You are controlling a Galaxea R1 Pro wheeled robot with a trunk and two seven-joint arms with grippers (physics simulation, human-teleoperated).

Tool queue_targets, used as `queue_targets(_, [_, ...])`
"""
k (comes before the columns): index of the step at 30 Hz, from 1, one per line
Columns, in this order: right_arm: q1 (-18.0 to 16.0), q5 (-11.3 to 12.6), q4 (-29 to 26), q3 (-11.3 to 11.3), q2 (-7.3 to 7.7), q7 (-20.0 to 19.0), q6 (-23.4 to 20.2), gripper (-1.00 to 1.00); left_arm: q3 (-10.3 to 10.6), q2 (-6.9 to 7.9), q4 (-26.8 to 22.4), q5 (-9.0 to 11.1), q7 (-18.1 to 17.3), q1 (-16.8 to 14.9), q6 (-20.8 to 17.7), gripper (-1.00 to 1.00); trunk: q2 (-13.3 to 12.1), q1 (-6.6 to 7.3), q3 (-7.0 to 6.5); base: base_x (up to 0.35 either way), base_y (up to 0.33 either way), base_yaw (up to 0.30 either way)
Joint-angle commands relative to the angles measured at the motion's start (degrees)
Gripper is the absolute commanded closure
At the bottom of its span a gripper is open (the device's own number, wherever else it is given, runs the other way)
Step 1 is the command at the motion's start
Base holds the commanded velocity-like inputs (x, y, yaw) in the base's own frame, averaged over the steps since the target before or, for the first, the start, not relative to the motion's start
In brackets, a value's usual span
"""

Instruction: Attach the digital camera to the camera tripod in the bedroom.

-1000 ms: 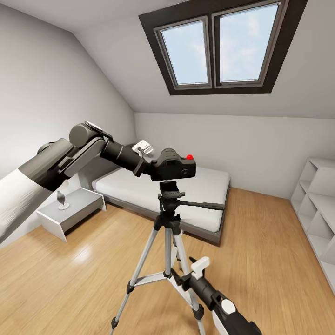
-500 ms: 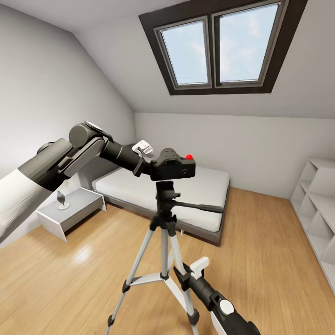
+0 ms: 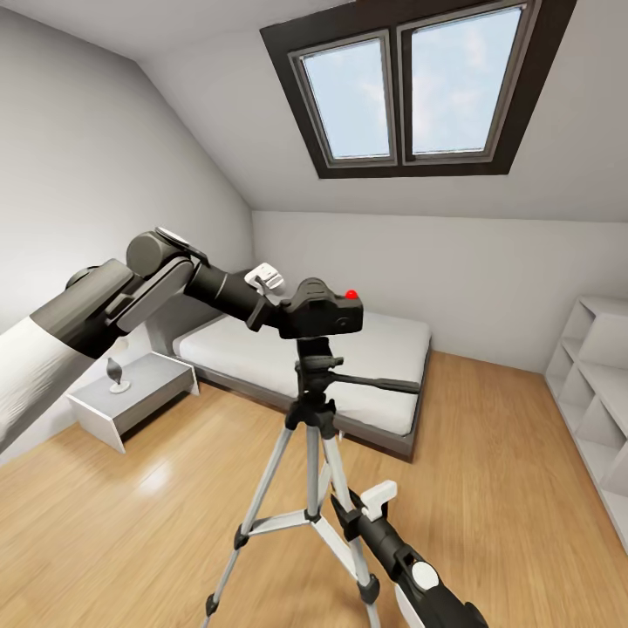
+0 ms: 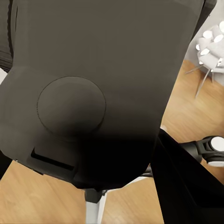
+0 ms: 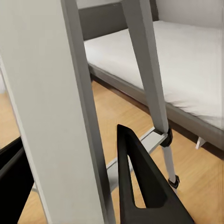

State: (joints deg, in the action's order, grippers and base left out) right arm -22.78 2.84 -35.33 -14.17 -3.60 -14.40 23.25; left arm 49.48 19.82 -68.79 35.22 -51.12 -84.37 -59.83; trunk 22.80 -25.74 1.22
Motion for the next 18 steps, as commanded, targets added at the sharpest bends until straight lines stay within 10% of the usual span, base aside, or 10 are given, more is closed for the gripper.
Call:
queue_targets(1, [-0.1, 0.4, 0.1, 0.0, 0.00, -0.1, 0.1, 1.00, 0.1, 0.19, 0.0, 0.0, -0.2, -0.1, -0.2, 1.00, 0.1, -0.04, 0.13, 0.000, 0.000, 0.000])
queue_targets(18, [-0.1, 0.3, 0.2, -0.2, 0.00, 0.2, -0.1, 1.00, 0.1, 1.10, -0.1, 0.0, -0.3, -0.2, -0.2, 1.00, 0.1, -0.04, 0.13, 0.000, 0.000, 0.000])
